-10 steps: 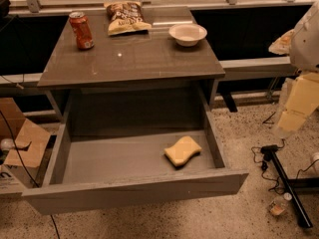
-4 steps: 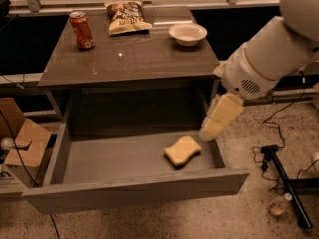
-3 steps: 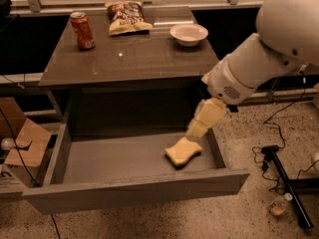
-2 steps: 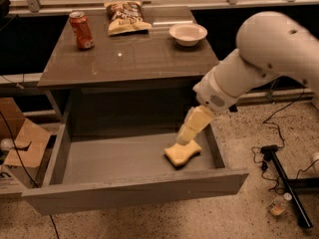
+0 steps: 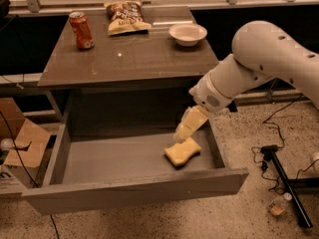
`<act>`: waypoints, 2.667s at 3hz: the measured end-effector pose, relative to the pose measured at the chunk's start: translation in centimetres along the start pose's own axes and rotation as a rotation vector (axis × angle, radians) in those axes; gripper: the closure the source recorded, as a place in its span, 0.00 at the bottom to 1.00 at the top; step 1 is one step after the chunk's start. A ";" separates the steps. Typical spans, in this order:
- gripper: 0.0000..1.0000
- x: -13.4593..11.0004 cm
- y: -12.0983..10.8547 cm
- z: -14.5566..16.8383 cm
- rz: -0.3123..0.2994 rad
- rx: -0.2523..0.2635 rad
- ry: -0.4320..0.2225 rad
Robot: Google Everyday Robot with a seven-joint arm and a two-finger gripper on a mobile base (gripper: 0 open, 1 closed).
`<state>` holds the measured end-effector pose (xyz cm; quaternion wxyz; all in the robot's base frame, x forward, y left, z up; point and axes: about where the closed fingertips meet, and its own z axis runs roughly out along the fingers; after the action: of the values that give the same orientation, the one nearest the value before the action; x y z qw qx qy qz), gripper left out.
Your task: Pick sponge from top drawer and place on counter
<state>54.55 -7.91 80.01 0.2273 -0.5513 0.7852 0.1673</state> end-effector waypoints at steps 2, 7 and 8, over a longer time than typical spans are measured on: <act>0.00 2.9 -0.3 5.7 0.093 -0.051 0.061; 0.14 12.8 -2.2 17.3 0.291 -0.005 0.176; 0.37 12.4 -2.1 16.5 0.301 0.040 0.194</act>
Offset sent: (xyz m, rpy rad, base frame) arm 0.0122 0.0020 -0.1184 -0.0317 0.1731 -0.1068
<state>55.74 -9.98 59.42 0.1339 -0.4364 0.8802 0.1299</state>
